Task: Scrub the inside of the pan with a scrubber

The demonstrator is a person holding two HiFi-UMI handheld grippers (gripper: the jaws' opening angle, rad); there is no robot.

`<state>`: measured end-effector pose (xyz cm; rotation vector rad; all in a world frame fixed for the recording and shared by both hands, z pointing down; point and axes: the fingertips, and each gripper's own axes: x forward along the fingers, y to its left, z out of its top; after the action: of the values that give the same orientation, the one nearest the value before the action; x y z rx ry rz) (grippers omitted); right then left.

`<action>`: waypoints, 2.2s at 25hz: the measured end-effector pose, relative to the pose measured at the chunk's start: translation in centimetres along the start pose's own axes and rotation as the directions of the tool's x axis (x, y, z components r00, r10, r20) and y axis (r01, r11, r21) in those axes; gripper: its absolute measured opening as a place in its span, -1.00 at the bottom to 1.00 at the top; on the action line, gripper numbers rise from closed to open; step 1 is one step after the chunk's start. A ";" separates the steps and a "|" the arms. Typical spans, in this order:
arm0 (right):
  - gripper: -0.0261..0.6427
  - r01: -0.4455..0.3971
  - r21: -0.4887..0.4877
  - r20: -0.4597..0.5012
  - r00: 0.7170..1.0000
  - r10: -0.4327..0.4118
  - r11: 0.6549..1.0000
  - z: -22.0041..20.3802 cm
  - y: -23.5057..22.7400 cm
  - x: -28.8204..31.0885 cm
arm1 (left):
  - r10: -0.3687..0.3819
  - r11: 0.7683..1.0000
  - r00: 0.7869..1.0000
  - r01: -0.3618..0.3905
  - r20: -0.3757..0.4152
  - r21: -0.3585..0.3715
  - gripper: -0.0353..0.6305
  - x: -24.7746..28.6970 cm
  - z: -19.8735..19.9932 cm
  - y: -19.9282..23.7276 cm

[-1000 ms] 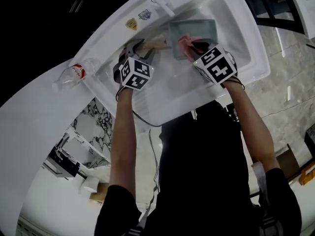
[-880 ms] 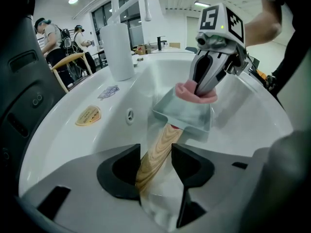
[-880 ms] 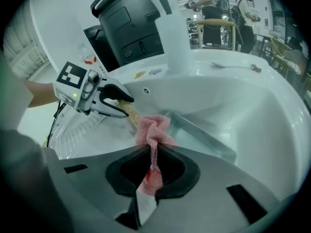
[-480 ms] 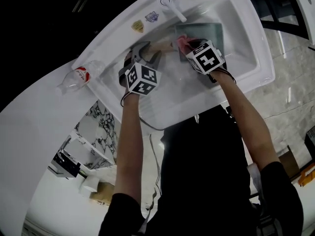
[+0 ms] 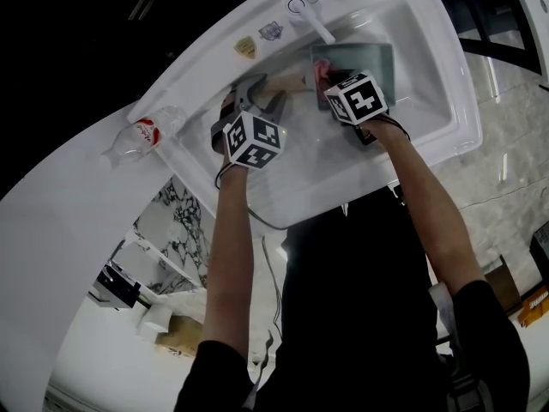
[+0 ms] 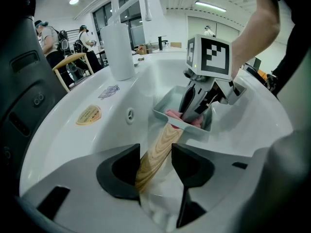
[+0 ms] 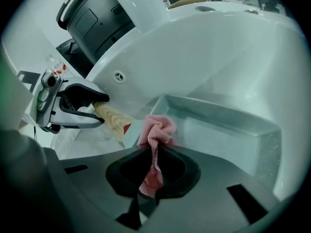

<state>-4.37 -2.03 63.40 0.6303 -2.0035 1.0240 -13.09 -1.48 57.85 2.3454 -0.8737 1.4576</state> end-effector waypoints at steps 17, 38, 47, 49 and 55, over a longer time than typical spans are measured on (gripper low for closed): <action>-0.80 0.009 0.078 0.140 0.990 -0.020 0.997 2.0 -1.3 0.1 | 0.011 1.000 1.000 -0.011 -0.012 -0.004 -0.24 0.1 0.0 -0.1; -0.80 0.244 -0.103 0.145 0.963 -0.228 0.964 3.1 -8.1 -2.2 | 0.019 1.000 1.000 -0.020 -0.015 -0.013 -0.24 0.1 0.0 0.0; -0.80 0.481 -0.375 0.009 0.857 -0.516 0.793 0.6 -12.8 -4.6 | 0.017 1.000 1.000 -0.017 -0.026 -0.019 -0.24 0.1 0.0 -0.1; -0.80 0.501 -0.418 -0.005 0.833 -0.553 0.758 0.2 -13.4 -4.8 | 0.017 1.000 1.000 -0.018 -0.026 -0.020 -0.24 0.1 0.0 -0.1; -0.80 0.491 -0.441 -0.083 0.811 -0.579 0.751 -1.2 -12.8 -5.3 | 0.020 1.000 0.999 -0.020 -0.029 -0.022 -0.24 0.2 0.0 -0.1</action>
<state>8.15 -7.69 65.15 0.7701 -1.6167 0.2945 -12.98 -1.50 57.98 2.3001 -0.9039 1.4777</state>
